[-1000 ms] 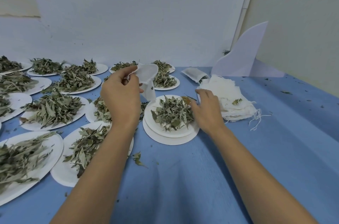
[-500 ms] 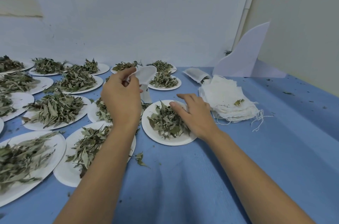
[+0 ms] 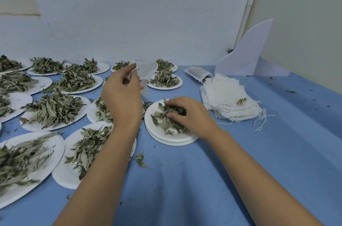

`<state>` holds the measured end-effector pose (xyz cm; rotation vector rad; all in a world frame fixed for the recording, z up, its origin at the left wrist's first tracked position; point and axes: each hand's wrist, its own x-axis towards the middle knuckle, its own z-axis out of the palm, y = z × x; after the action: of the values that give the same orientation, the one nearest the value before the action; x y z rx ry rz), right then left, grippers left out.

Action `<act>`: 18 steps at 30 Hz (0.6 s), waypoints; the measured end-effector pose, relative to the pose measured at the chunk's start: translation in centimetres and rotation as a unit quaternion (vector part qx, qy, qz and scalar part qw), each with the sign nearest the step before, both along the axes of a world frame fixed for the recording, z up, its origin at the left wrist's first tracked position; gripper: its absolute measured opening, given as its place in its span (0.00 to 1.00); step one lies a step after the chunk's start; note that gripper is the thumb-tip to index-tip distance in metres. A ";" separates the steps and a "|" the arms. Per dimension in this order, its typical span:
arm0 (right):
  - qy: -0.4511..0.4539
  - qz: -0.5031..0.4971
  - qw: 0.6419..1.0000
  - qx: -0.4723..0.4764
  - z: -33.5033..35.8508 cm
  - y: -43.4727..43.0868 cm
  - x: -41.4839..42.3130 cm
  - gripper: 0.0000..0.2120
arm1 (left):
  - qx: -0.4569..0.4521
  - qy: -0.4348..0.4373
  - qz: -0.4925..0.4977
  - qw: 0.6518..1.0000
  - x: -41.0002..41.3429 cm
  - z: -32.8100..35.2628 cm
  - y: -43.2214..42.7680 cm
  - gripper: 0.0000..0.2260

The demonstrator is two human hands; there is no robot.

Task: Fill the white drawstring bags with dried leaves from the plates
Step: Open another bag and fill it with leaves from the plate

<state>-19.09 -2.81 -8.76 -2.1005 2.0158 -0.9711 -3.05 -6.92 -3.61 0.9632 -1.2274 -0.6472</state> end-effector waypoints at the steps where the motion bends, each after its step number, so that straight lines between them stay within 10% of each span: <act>1: -0.019 -0.006 1.000 -0.011 0.1 0.0 -0.1 0.15 | -0.023 0.000 0.004 1.000 0.0 0.0 0.1 0.10; 10: -0.200 -0.070 0.972 -0.098 0.7 0.1 0.7 0.09 | -0.111 -0.368 0.038 0.922 -0.8 -2.3 0.0 0.11; 18: -0.391 -0.112 0.897 -0.175 1.6 0.3 0.6 0.09 | -0.086 -0.282 0.027 0.955 -1.0 -2.9 -0.2 0.10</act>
<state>-18.54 -2.49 -7.17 -1.2238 1.7272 -1.9425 -4.04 -7.15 -6.56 1.0657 -1.7197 -0.2129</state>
